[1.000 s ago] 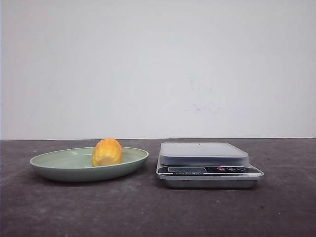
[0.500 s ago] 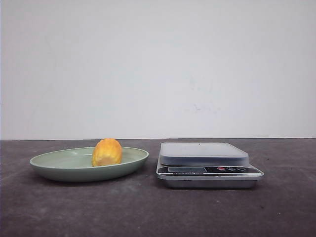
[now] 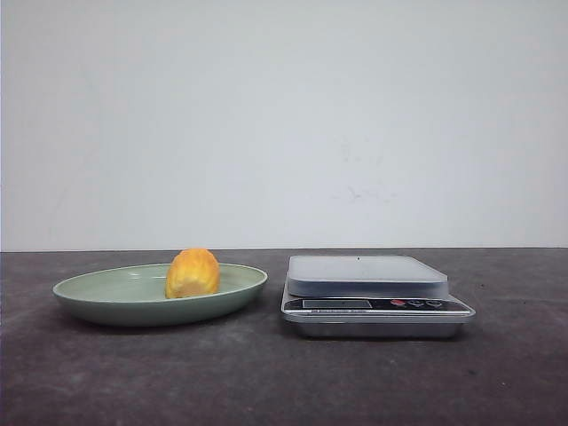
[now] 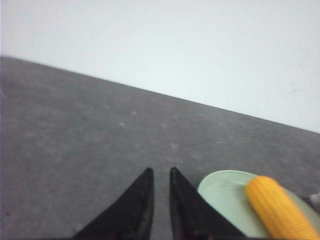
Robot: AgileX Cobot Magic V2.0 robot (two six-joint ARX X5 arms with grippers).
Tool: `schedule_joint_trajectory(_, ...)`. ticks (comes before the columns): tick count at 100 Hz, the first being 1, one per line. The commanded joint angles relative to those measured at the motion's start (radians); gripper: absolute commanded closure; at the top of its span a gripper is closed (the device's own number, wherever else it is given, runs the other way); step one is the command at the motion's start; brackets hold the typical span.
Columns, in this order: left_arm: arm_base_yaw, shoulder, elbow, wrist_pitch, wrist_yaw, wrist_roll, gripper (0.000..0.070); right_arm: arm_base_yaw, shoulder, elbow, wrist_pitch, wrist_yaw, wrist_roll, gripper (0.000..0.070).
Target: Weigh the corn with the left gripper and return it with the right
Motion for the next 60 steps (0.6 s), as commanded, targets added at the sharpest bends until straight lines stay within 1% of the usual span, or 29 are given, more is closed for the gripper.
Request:
schedule_joint_trajectory(1, -0.003, 0.032, 0.091, -0.016, 0.002, -0.067, 0.0685, 0.003, 0.026, 0.101, 0.018, 0.002, 0.075, 0.0697)
schedule_joint_trajectory(5, -0.005, 0.069, 0.140, -0.030, 0.002, -0.091, 0.0685, 0.003, 0.059, 0.153, 0.009, 0.002, 0.090, 0.0697)
schedule_joint_trajectory(15, -0.004, 0.187, 0.278, -0.056, 0.003, -0.097, 0.0687, 0.003, 0.164, 0.293, -0.013, -0.002, 0.091, 0.0697)
schedule_joint_trajectory(21, -0.004, 0.262, 0.369, -0.083, 0.010, -0.096, 0.0687, 0.003, 0.226, 0.383, -0.052, -0.008, 0.071, 0.0697)
schedule_joint_trajectory(25, -0.004, 0.309, 0.428, -0.104, 0.031, -0.092, 0.0680, 0.003, 0.264, 0.442, -0.084, -0.021, 0.054, 0.0697)
schedule_joint_trajectory(27, -0.005, 0.331, 0.456, -0.114, 0.043, -0.090, 0.0662, 0.003, 0.280, 0.470, -0.099, -0.030, 0.047, 0.0697)
schedule_joint_trajectory(29, -0.005, 0.352, 0.484, -0.124, 0.055, -0.085, 0.0630, 0.003, 0.296, 0.497, -0.113, -0.038, 0.043, 0.0695)
schedule_joint_trajectory(31, -0.005, 0.370, 0.510, -0.133, 0.068, -0.077, 0.0582, 0.003, 0.312, 0.521, -0.125, -0.045, 0.040, 0.0692)
schedule_joint_trajectory(33, -0.005, 0.388, 0.536, -0.142, 0.082, -0.068, 0.0517, 0.003, 0.327, 0.546, -0.138, -0.052, 0.038, 0.0684)
schedule_joint_trajectory(34, -0.005, 0.396, 0.547, -0.146, 0.089, -0.064, 0.0482, 0.003, 0.335, 0.557, -0.144, -0.055, 0.037, 0.0676)
schedule_joint_trajectory(35, -0.005, 0.407, 0.565, -0.152, 0.100, -0.058, 0.0426, 0.003, 0.341, 0.569, -0.151, -0.056, 0.037, 0.0662)
schedule_joint_trajectory(36, -0.005, 0.410, 0.571, -0.154, 0.103, -0.056, 0.0408, 0.003, 0.348, 0.580, -0.156, -0.057, 0.035, 0.0642)
schedule_joint_trajectory(38, -0.005, 0.423, 0.591, -0.160, 0.116, -0.048, 0.0340, 0.003, 0.360, 0.601, -0.166, -0.060, 0.030, 0.0587)
schedule_joint_trajectory(39, -0.005, 0.433, 0.607, -0.165, 0.125, -0.046, 0.0292, 0.004, 0.366, 0.611, -0.171, -0.061, 0.026, 0.0554)
schedule_joint_trajectory(40, -0.006, 0.438, 0.617, -0.168, 0.131, -0.044, 0.0263, 0.004, 0.372, 0.622, -0.175, -0.063, 0.022, 0.0519)
schedule_joint_trajectory(44, -0.008, 0.453, 0.647, -0.177, 0.144, -0.043, 0.0201, 0.004, 0.392, 0.659, -0.190, -0.076, 0.008, 0.0390)
schedule_joint_trajectory(47, -0.013, 0.464, 0.669, -0.182, 0.153, -0.043, 0.0181, 0.004, 0.404, 0.684, -0.201, -0.092, 0.001, 0.0315)
schedule_joint_trajectory(50, -0.020, 0.472, 0.689, -0.188, 0.158, -0.042, 0.0184, 0.005, 0.414, 0.706, -0.208, -0.112, -0.012, 0.0273)
schedule_joint_trajectory(54, -0.032, 0.482, 0.711, -0.199, 0.158, -0.030, 0.0184, 0.008, 0.425, 0.730, -0.216, -0.129, -0.025, 0.0269)
schedule_joint_trajectory(60, -0.052, 0.500, 0.742, -0.222, 0.157, -0.004, 0.0184, 0.019, 0.436, 0.755, -0.219, -0.131, -0.032, 0.0269)
